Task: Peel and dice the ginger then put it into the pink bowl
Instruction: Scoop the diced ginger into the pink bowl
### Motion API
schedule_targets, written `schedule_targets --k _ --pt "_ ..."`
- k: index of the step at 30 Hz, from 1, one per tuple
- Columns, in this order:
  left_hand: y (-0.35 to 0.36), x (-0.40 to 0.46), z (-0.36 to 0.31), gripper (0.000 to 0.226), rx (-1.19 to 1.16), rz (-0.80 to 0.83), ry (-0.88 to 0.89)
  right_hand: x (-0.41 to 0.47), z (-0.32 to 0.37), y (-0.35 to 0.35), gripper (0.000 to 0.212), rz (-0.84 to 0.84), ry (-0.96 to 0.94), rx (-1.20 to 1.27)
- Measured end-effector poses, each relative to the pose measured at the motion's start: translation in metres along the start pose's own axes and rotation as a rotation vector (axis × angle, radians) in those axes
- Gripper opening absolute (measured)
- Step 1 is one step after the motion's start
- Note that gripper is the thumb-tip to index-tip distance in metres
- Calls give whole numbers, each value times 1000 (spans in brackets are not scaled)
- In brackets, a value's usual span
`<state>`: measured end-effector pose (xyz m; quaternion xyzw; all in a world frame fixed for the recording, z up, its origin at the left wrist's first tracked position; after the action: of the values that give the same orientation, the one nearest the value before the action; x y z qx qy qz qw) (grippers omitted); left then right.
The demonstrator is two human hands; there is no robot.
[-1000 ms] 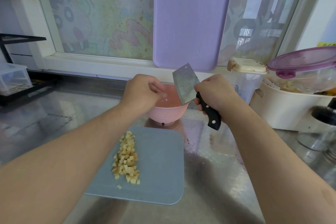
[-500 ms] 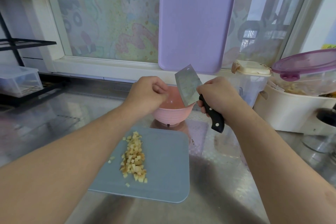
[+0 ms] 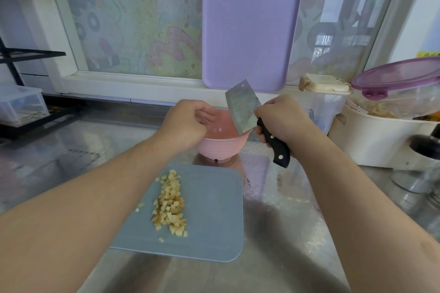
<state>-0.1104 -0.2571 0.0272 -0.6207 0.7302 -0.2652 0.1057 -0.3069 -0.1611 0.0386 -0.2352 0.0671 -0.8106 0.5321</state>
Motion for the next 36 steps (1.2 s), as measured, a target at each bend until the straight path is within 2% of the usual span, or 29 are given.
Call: schedule_targets --k 5,10,12,14,18,22,24,26,30,36 --pt "-10 -5 1 15 -28 -66 -36 -1 1 0 10 -2 -8 -2" --pt "-39 -8 8 29 -89 -194 -49 -3 6 5 9 16 -18 9" --pt "-56 -15 23 31 -103 -282 -110 -7 14 8 9 36 -39 9" --pt "-68 -25 43 30 -82 -303 -182 -13 28 12 9 63 -80 5" --pt "-67 -54 85 33 122 -165 -278 -35 59 25 10 180 -161 -41" --pt "-75 -79 110 31 249 -172 -299 -80 71 46 30 348 -206 -146" --pt "-76 -89 120 35 278 -162 -321 -107 59 53 28 395 -169 -203" --pt "-68 -96 122 40 330 -97 -311 -130 38 51 19 370 -81 -231" --pt "-46 -110 109 54 389 56 -235 -165 5 49 20 296 64 -226" --pt "-31 -124 95 63 470 135 -211 -191 -13 63 22 213 139 -186"
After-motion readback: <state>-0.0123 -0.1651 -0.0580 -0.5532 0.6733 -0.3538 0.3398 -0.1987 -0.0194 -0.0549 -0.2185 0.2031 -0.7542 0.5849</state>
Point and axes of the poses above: each hand's wrist, its own x-axis towards the middle knuckle, its own y-axis out of the palm, z = x × y, the point moved 10 cm from there along x, towards the middle knuckle, and after that the axes turned 14 degrees about -y, right-handed, at the moved point
